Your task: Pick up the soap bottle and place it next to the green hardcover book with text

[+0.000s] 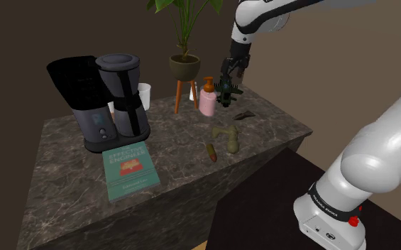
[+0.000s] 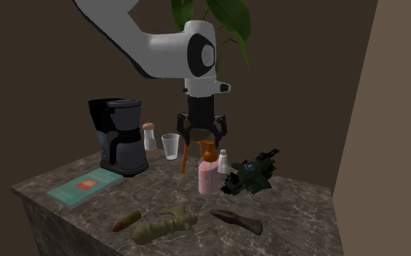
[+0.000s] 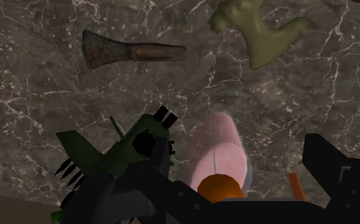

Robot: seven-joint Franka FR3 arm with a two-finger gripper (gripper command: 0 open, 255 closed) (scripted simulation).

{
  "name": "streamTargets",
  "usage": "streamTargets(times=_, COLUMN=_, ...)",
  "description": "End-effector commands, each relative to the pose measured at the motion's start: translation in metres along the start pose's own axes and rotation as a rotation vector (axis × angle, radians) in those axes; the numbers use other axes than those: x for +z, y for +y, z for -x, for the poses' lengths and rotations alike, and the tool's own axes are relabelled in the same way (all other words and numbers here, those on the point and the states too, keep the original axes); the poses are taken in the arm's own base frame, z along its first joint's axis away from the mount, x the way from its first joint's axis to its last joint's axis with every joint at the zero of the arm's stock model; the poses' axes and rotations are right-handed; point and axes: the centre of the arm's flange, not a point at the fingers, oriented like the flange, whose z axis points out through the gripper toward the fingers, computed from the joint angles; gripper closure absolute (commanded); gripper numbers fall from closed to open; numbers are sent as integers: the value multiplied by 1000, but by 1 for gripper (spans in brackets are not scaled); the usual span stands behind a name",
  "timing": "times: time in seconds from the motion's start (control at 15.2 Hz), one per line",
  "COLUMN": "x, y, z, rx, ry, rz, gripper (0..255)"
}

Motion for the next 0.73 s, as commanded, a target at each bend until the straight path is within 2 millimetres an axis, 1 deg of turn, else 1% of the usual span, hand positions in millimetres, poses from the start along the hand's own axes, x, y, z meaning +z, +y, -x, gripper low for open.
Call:
streamTargets(times=0.0, x=22, y=-2, z=-21, rx=3, ry=-11, rz=-6, gripper=0)
streamTargets(times=0.46, x=95, y=-2, z=-84, rx=16, ry=-49, rz=-27, gripper=0)
streamTargets(times=0.53, x=101, y=-2, z=-89, rx=17, ry=-52, rz=-28, gripper=0)
streamTargets(times=0.66, x=111, y=-3, z=-88, rx=17, ry=-52, rz=-28, gripper=0)
